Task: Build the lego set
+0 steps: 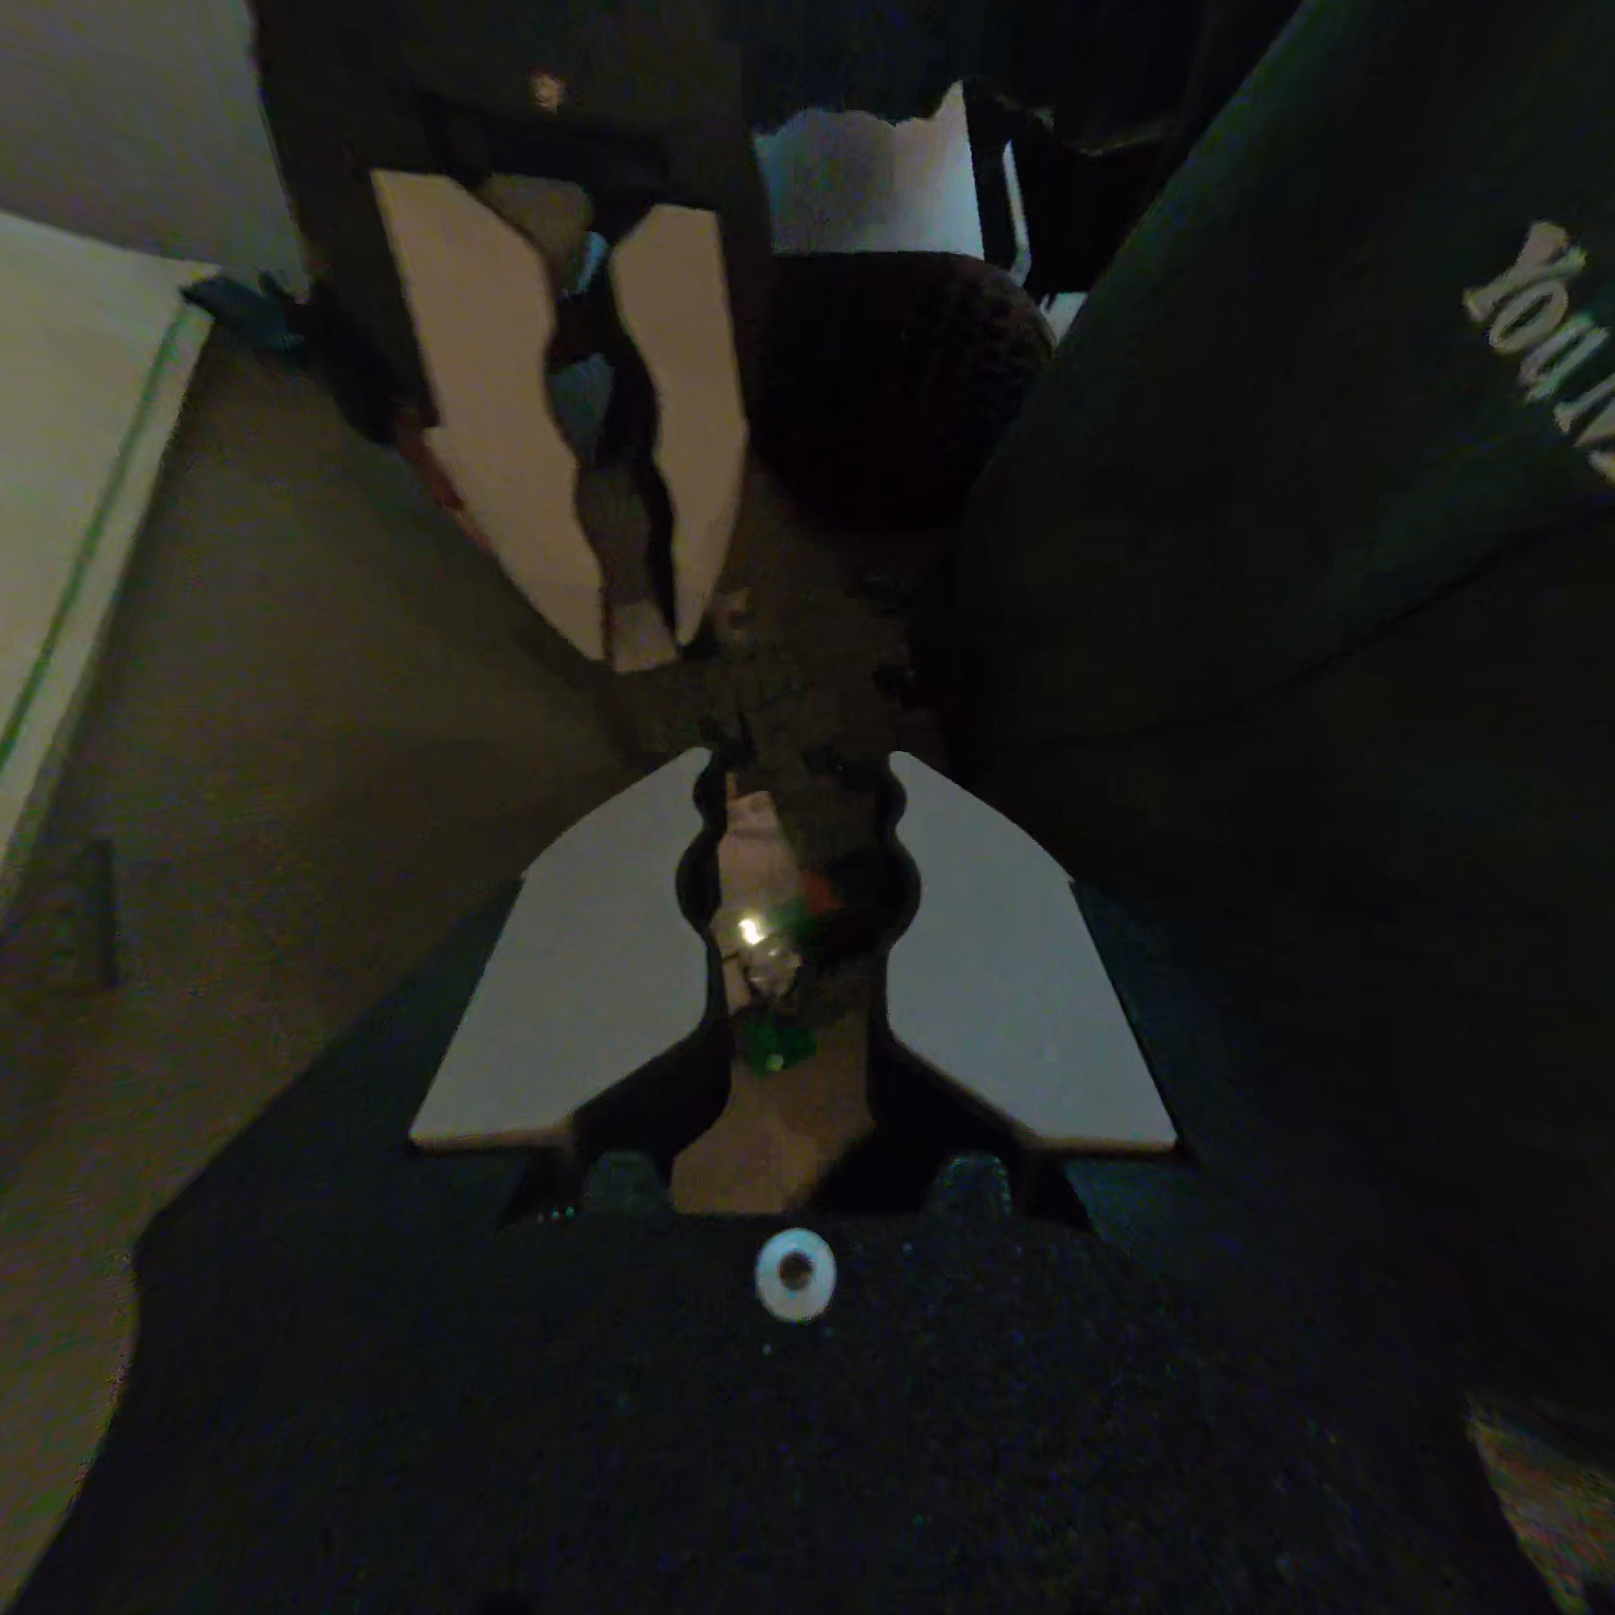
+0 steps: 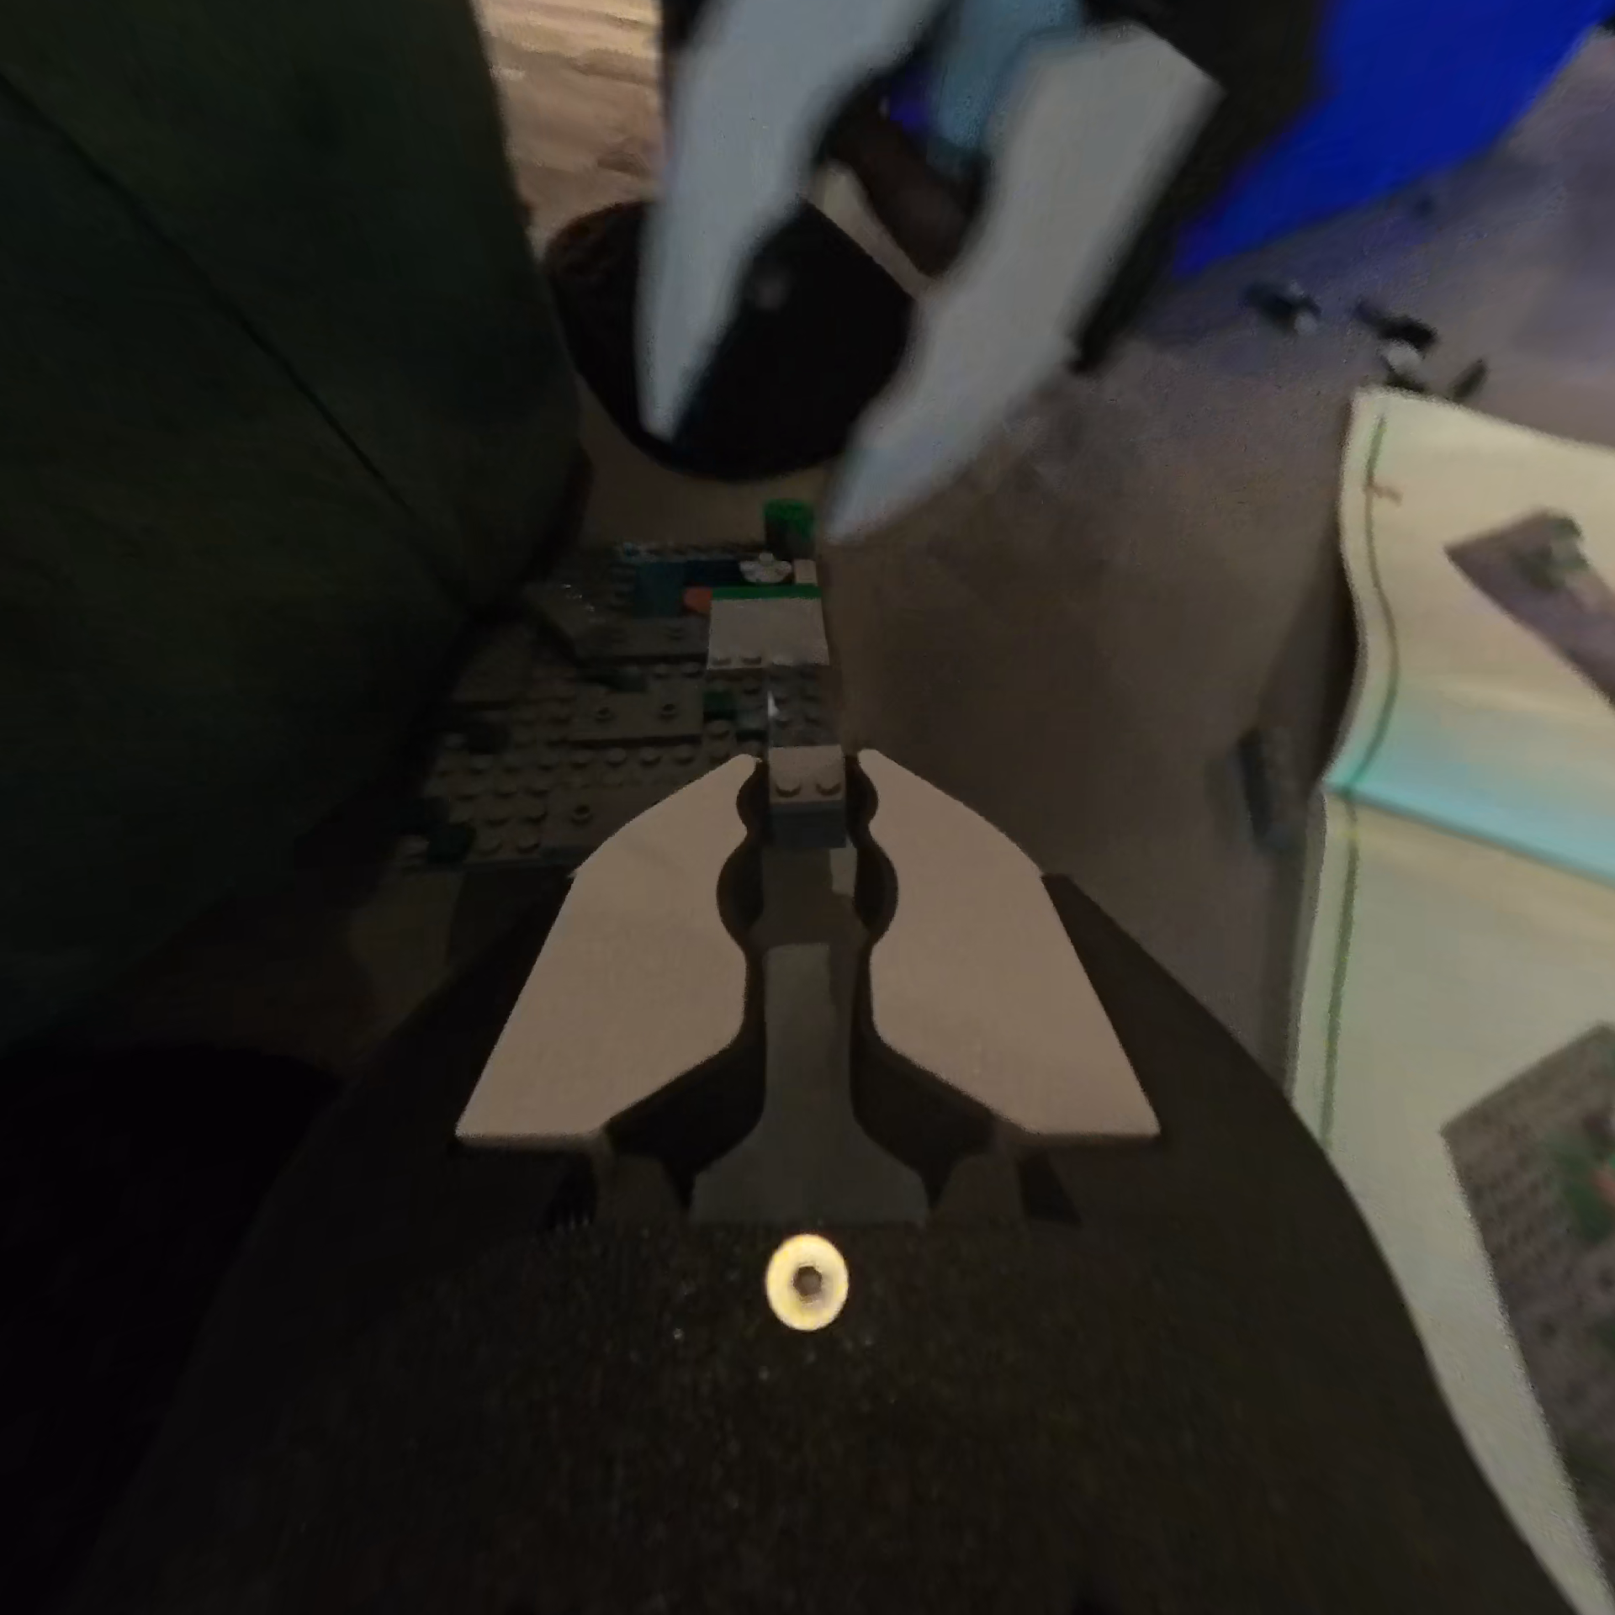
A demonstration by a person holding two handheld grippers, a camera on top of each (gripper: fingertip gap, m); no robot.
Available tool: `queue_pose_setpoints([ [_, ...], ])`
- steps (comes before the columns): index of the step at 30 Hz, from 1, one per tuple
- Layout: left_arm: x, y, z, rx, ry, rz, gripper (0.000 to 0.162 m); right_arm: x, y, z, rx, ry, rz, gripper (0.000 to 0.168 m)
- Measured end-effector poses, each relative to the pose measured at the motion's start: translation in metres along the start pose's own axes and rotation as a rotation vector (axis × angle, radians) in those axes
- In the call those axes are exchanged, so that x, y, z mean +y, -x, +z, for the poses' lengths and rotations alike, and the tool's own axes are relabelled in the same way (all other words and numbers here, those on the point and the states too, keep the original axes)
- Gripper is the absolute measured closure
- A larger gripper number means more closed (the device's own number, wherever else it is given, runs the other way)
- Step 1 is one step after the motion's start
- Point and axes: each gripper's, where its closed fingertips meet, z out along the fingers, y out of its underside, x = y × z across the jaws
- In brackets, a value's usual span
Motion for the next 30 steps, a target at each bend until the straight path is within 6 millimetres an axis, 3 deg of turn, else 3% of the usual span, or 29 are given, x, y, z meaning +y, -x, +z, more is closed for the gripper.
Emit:
queue_pose_setpoints([
  [6, 0.028, -0.013, 0.023, -0.105, 0.072, -0.07, 0.134, 0.019, -0.01, 0.004, 0.084, 0.071, 0.074, 0.152],
  [12, 0.055, -0.006, 0.036, -0.286, 0.144, -0.192, 0.136, 0.026, -0.012, 0.005, 0.127, 0.104, 0.1, 0.152],
  [19, 0.06, -0.004, 0.038, -0.428, 0.164, -0.196, 0.14, 0.028, -0.014, 0.006, 0.147, 0.119, 0.105, 0.152],
  [24, 0.057, -0.001, 0.04, -0.516, 0.171, -0.124, 0.153, 0.027, -0.019, 0.003, 0.173, 0.104, 0.118, 0.152],
  [28, 0.049, 0.001, 0.032, -0.545, 0.168, -0.062, 0.153, 0.01, -0.023, -0.012, 0.207, 0.045, 0.117, 0.144],
  [30, 0.045, 0.005, 0.025, -0.57, 0.185, -0.013, 0.154, -0.009, -0.013, -0.019, 0.162, 0.015, 0.127, 0.144],
])
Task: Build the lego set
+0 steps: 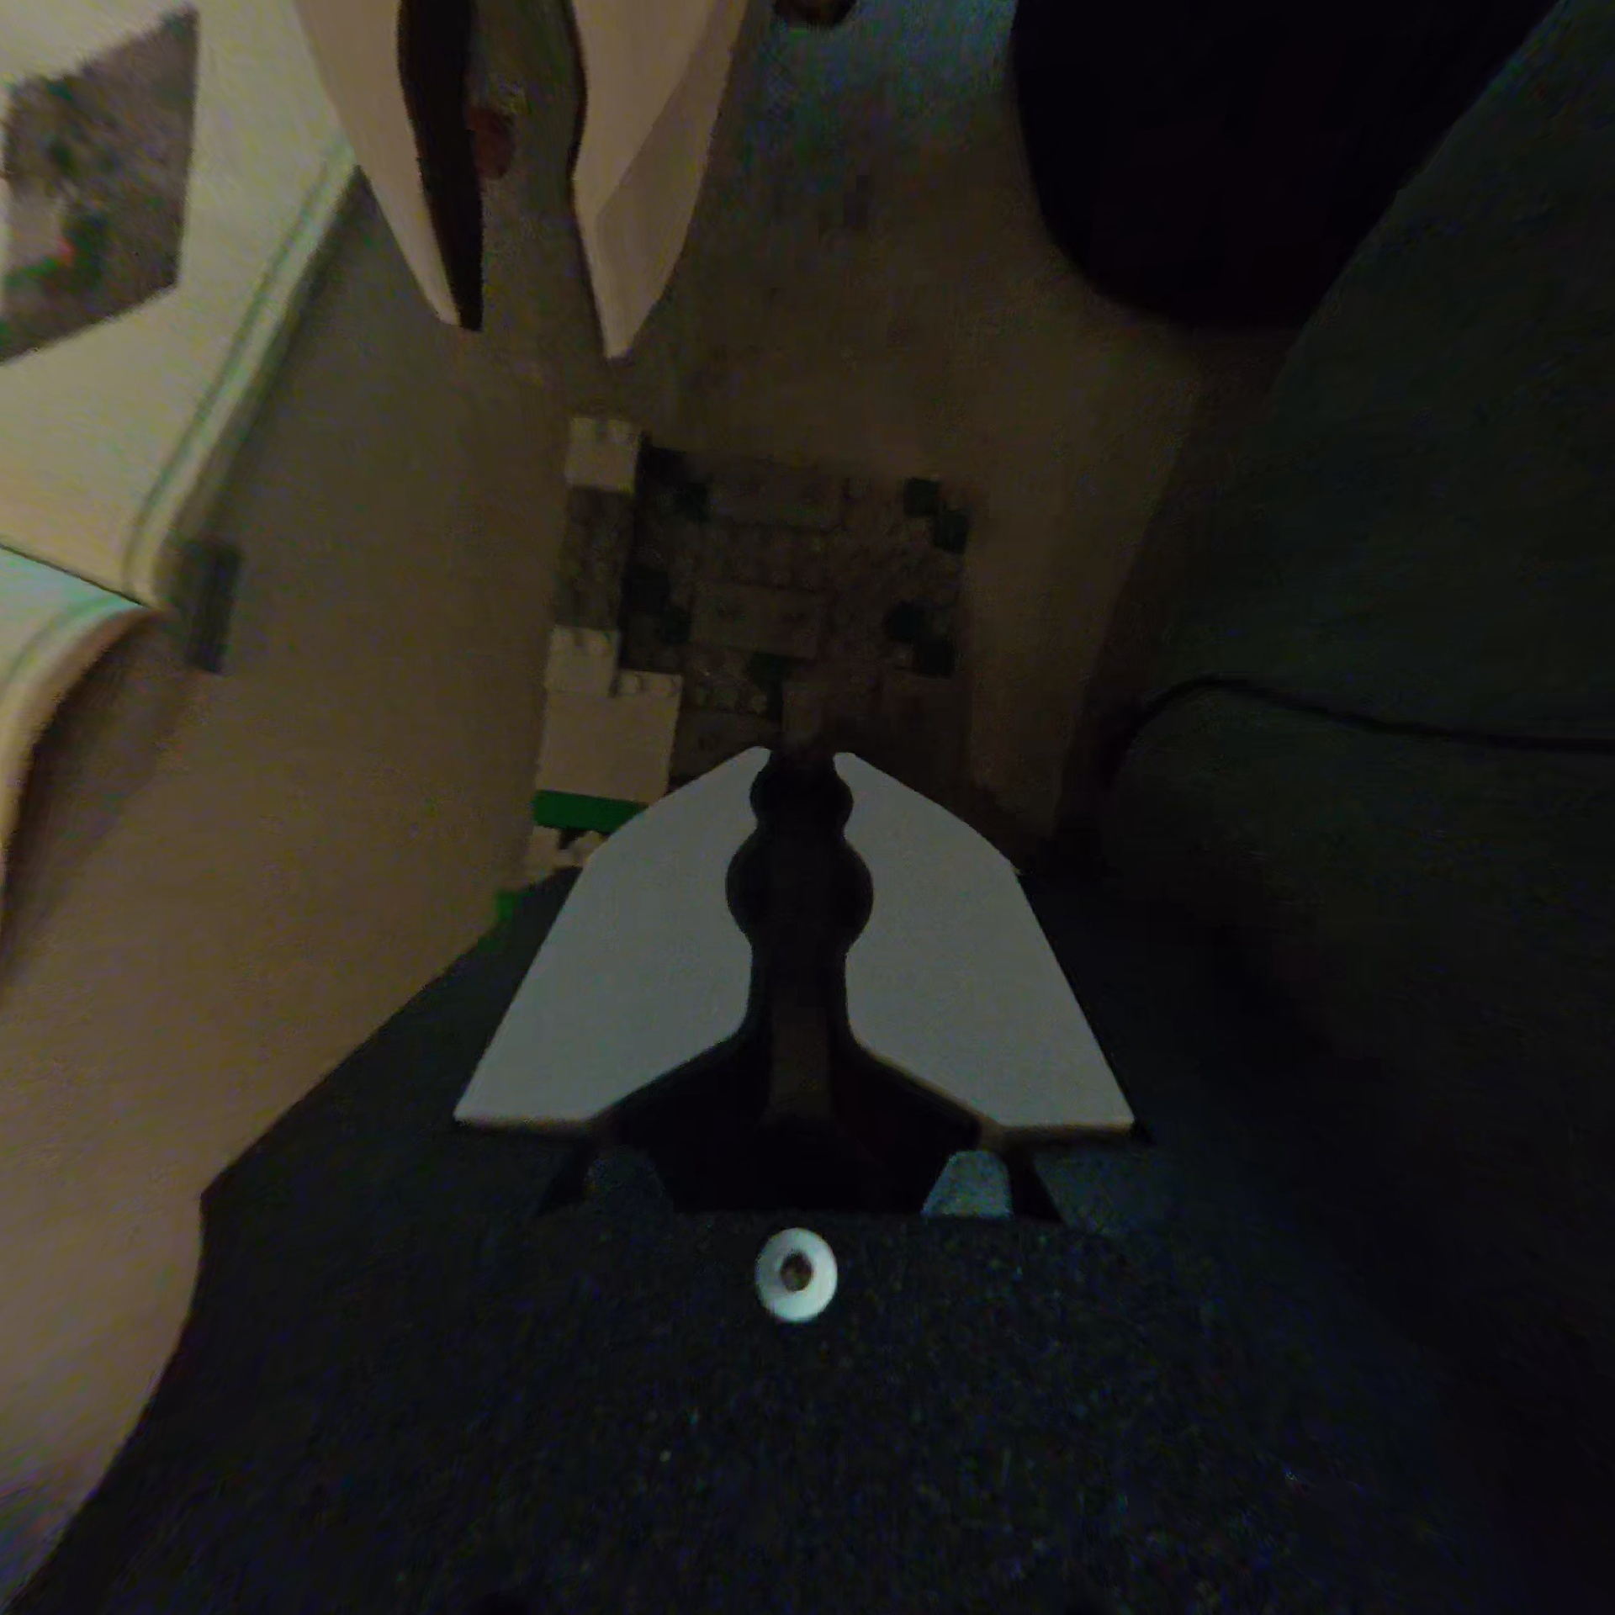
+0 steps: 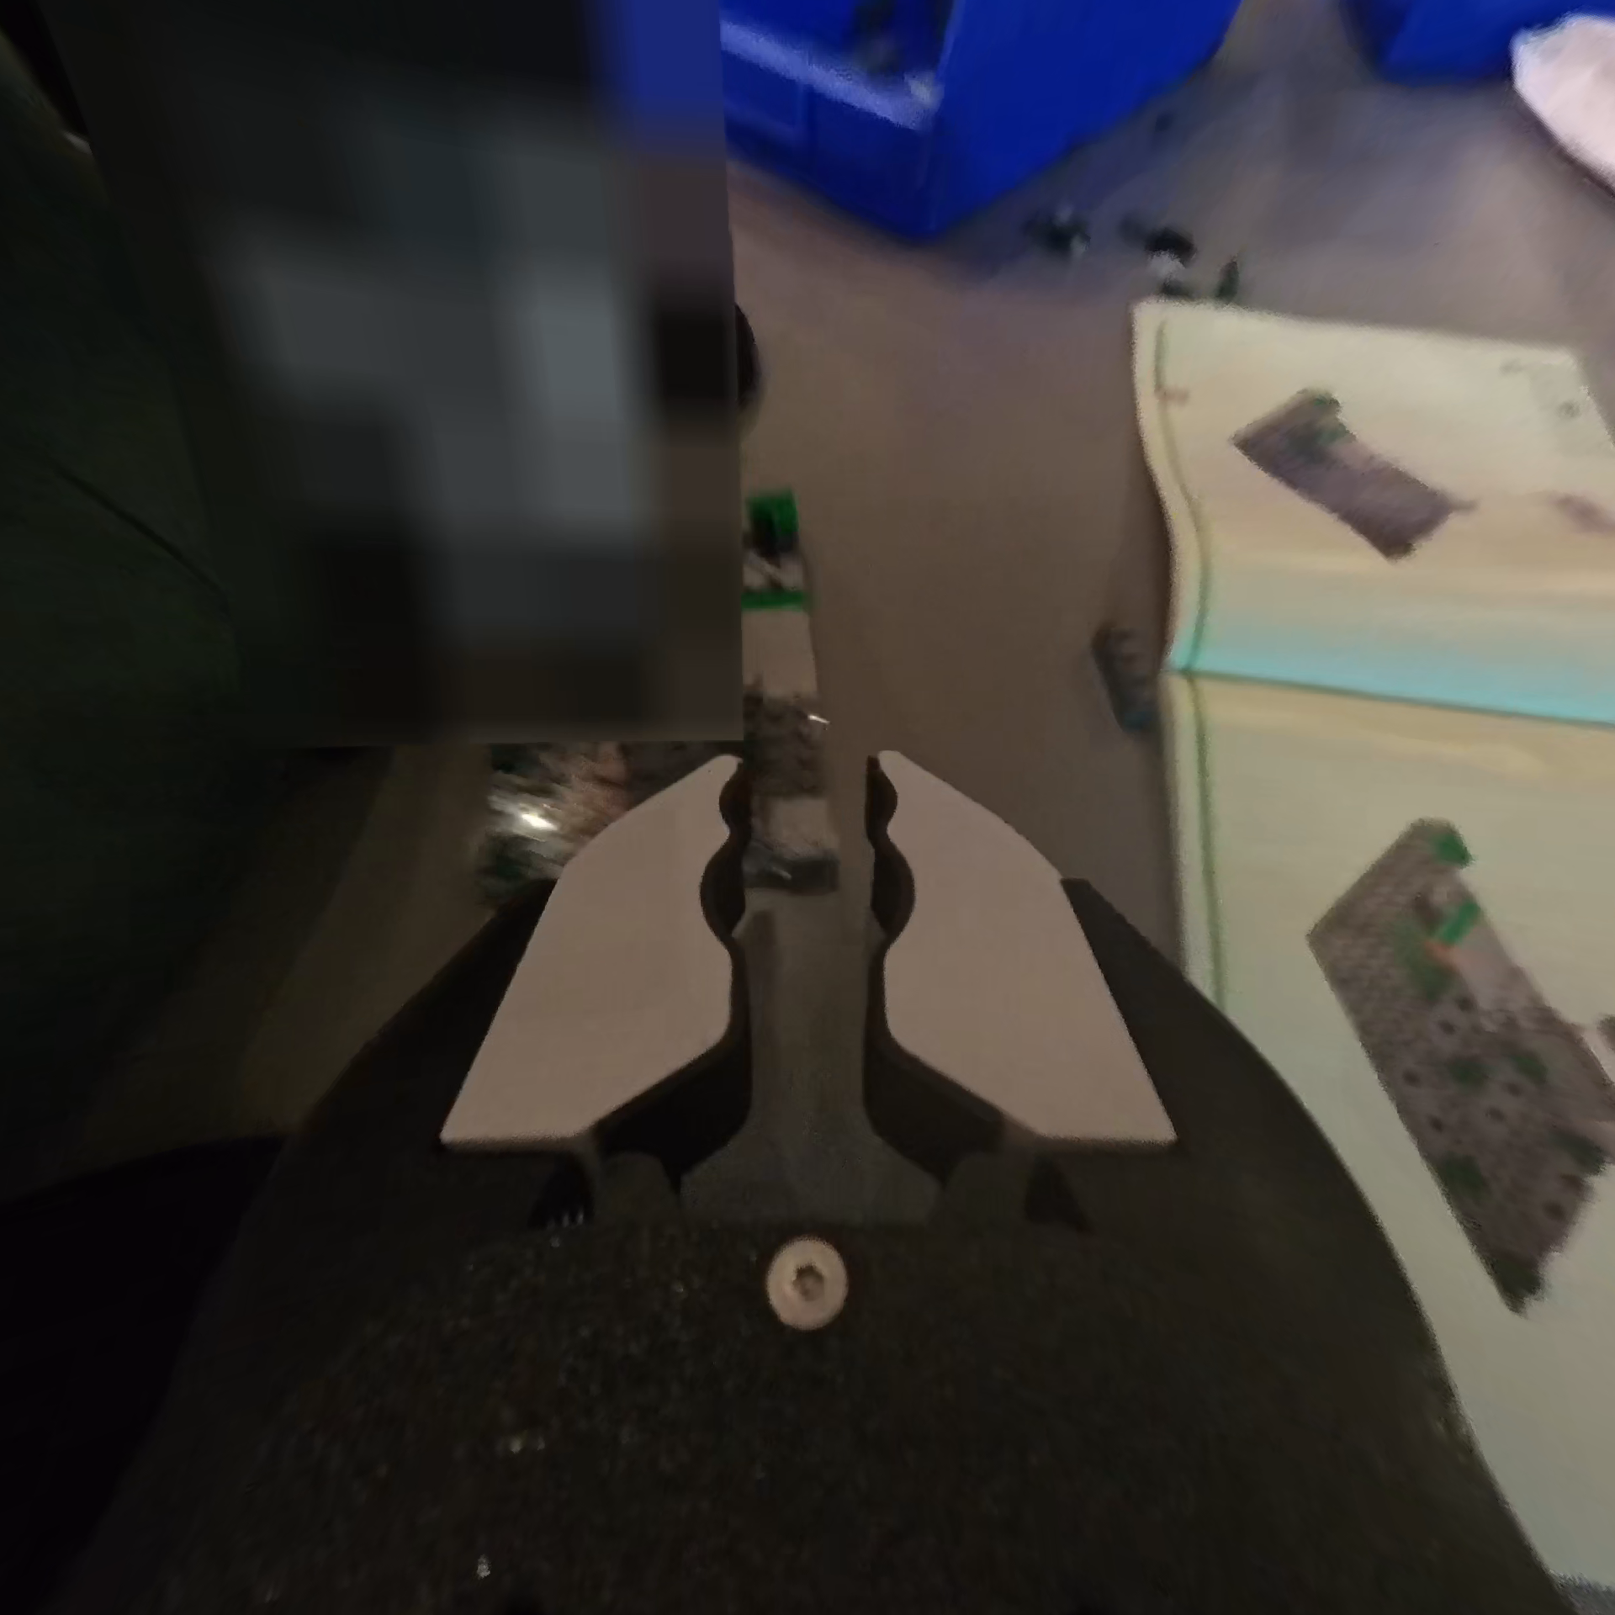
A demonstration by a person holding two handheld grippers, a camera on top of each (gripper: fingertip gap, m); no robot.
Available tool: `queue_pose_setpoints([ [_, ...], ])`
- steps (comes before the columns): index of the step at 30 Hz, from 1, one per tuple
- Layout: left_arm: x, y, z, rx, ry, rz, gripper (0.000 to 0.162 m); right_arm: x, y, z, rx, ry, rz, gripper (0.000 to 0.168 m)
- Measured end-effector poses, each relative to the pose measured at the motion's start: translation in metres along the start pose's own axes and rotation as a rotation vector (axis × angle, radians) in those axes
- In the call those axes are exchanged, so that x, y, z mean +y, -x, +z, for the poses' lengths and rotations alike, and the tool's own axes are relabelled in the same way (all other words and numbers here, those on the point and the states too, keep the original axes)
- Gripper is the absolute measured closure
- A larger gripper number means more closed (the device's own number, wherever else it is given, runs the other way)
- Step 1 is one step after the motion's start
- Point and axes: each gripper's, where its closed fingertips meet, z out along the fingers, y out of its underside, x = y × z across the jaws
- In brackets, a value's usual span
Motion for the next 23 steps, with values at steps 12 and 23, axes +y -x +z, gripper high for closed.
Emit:
queue_pose_setpoints([
  [12, -0.03, 0.026, 0.01, -0.007, 0.023, 0.195, 0.154, -0.005, 0.025, 0.035, 0.04, 0.152, -0.122, 0.158],
  [23, 0.019, 0.071, -0.02, 0.036, -0.024, -0.086, 0.134, 0.015, -0.015, 0.008, 0.131, 0.123, -0.028, 0.162],
])
